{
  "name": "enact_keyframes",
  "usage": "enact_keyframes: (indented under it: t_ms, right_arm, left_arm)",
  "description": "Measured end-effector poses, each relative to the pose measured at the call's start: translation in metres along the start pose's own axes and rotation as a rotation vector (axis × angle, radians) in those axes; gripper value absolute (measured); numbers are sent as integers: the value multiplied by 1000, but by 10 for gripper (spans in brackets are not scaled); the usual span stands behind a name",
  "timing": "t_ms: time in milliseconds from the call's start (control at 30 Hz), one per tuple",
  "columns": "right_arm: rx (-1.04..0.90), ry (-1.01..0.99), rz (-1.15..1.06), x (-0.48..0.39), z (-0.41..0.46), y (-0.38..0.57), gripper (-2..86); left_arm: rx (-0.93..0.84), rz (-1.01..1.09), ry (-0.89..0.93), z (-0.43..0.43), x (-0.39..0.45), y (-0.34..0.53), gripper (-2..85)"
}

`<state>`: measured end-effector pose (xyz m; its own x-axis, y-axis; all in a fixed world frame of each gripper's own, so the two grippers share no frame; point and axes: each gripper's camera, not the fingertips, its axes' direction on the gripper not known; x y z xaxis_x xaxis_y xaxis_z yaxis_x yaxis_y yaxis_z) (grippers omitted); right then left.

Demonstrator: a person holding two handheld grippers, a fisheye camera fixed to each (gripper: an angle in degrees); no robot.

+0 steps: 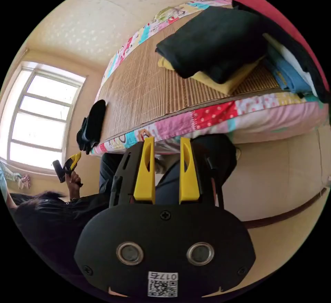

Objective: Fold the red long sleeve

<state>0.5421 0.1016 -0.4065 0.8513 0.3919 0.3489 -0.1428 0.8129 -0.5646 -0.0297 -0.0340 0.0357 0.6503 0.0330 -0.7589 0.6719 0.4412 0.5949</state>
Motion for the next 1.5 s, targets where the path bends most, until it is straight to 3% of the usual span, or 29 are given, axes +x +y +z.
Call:
enact_keyframes:
  t_ms: [167, 300, 367, 467, 567, 667, 833, 933, 1000, 1067, 1200, 1367, 1500]
  right_arm:
    - [460, 43, 215, 57, -133, 52, 129]
    - [708, -37, 313, 94, -186, 61, 138]
    - [770, 12, 372, 105, -193, 54, 136]
    - [739, -89, 404, 124, -187, 26, 121]
    - [699, -56, 529, 119, -179, 1, 60]
    - [789, -185, 260, 42, -187, -25, 35]
    - [667, -181, -153, -159, -132, -52, 20]
    - [559, -139, -298, -260, -65, -9, 14]
    - [513, -398, -525, -303, -12, 51, 12]
    - [434, -441, -597, -323, 34, 88, 15]
    - [321, -42, -452, -315, 101, 93, 46]
    - [399, 247, -211, -240, 89, 22, 116]
    - [261, 506, -209, -193, 138, -29, 74]
  left_arm:
    - [-29, 34, 59, 13, 41, -14, 115]
    - [-62, 72, -62, 0, 69, -7, 114]
    - [-31, 63, -104, -12, 74, 0, 114]
    - [16, 13, -133, -30, 73, 14, 114]
    - [63, -36, -162, -49, 67, 28, 114]
    - [101, -83, -185, -67, 61, 40, 114]
    - [146, -123, -150, -79, 49, 42, 112]
    - [148, -106, -102, -72, 52, 29, 113]
    - [157, -88, -94, -66, 58, 25, 112]
    - [146, -80, -96, -60, 61, 23, 113]
    - [70, -110, -92, -47, 49, 29, 113]
    - [115, -180, -83, -60, 30, 39, 113]
    - [131, -218, -73, -61, 20, 44, 113]
